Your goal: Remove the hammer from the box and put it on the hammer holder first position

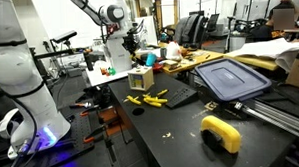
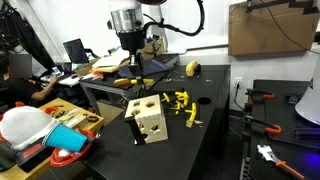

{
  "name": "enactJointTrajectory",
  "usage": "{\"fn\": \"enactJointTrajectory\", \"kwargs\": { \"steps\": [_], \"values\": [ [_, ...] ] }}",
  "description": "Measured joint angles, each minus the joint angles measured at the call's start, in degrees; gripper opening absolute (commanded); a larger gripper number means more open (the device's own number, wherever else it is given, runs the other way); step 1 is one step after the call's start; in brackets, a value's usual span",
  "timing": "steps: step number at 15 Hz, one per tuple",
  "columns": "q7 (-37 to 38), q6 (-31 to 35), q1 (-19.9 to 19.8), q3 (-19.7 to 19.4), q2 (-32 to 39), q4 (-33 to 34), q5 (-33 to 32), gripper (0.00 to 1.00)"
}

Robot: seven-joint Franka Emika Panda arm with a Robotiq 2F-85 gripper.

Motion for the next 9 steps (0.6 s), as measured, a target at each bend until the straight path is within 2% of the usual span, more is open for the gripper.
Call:
{"fn": "enactJointTrajectory", "kwargs": {
  "steps": [5,9],
  "values": [
    [3.51,-1.36,-0.78,-0.83,-0.52,0.11,2.06,0.04],
    [9.05,-2.83,-1.81,-2.13,-0.42,0.29,6.22,0.04]
  ]
}}
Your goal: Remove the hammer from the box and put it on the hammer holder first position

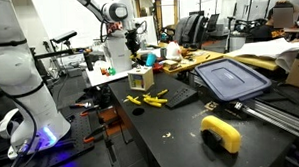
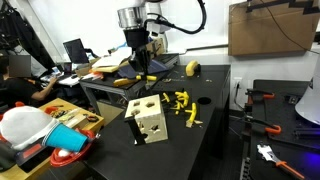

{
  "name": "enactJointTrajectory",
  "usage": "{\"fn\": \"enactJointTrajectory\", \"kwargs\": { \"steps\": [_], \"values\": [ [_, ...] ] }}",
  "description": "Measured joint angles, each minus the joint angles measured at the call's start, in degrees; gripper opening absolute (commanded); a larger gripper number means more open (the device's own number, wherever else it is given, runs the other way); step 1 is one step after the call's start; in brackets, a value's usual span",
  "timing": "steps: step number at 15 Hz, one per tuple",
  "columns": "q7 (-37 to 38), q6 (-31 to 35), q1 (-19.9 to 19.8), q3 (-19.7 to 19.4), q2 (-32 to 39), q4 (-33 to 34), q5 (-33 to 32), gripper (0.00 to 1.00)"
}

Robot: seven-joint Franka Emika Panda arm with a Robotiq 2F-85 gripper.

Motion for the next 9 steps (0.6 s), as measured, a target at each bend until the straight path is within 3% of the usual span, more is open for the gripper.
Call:
{"fn": "enactJointTrajectory", "kwargs": {
  "steps": [9],
  "values": [
    [11.83,-0.01,-4.15,-4.15,1.07,0.81,10.76,0.04]
  ]
}}
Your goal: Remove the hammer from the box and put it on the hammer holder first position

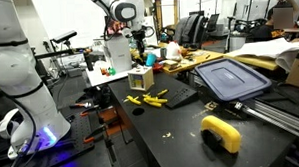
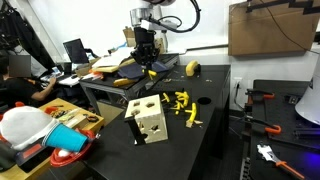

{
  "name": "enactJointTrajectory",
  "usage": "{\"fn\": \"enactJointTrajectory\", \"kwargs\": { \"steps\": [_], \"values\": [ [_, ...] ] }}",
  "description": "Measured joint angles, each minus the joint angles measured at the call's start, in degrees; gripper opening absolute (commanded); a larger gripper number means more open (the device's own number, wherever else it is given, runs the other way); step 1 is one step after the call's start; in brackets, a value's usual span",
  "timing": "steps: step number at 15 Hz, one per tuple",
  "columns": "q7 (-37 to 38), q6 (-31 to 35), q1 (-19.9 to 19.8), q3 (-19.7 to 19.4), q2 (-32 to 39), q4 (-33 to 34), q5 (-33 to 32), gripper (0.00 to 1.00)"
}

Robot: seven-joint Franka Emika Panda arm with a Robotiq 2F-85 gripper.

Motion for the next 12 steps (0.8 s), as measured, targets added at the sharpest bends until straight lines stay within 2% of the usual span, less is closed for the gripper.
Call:
{"fn": "enactJointTrajectory", "kwargs": {
  "steps": [7,12],
  "values": [
    [11.01,3.62,-1.86,-2.53,1.55,-0.98,6.75,0.04],
    [16.86,12.45,-3.15,-4.49,3.85,-2.82,10.68,0.04]
  ]
}}
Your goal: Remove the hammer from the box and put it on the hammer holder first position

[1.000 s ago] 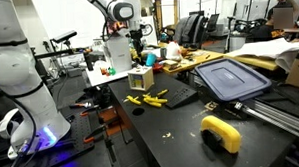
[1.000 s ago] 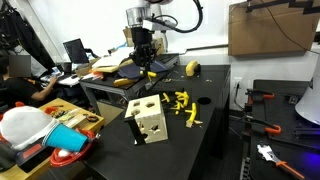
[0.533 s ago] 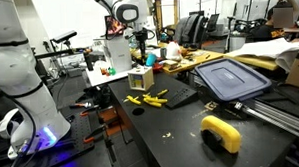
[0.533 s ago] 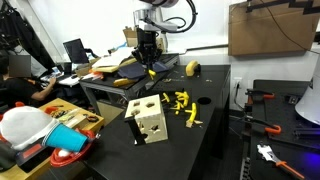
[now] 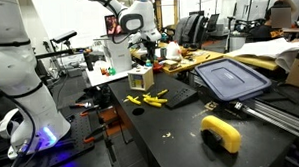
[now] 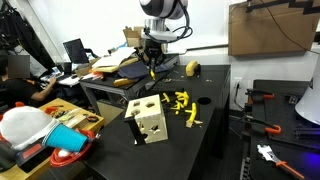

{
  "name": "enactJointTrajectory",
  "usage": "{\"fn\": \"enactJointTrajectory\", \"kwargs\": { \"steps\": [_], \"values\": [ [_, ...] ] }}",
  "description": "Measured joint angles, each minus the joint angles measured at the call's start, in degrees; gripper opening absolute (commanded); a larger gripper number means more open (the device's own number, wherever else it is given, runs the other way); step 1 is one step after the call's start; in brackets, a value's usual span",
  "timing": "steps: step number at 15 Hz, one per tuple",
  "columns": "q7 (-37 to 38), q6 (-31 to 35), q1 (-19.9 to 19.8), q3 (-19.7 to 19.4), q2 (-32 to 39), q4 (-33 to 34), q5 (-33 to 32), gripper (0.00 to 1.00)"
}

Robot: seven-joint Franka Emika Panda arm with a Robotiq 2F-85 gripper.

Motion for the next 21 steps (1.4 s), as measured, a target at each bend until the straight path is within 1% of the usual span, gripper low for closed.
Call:
{"fn": "enactJointTrajectory", "kwargs": {
  "steps": [1,2,4,8,9,12,16,18,21],
  "values": [
    [1.10,2.16,-0.02,-0.34,0.43,-0.38,0.04,0.04],
    [2.00,4.11,-0.02,-0.48,0.74,-0.77,0.04,0.16],
    [3.35,6.32,0.24,-0.44,1.02,-1.22,0.04,0.16],
    [3.84,6.71,0.43,-0.29,1.04,-1.24,0.04,0.16],
    [3.84,6.72,0.43,-0.29,1.04,-1.24,0.04,0.04],
    [3.82,6.72,0.43,-0.29,1.27,-1.20,-0.13,0.04],
    [4.33,7.99,0.23,-0.78,3.61,-0.23,-0.22,0.04],
    [6.00,8.71,-0.16,-2.16,5.24,1.10,-0.20,0.04],
    [8.91,8.73,-1.75,-4.77,7.90,3.79,-0.18,0.04]
  ]
}}
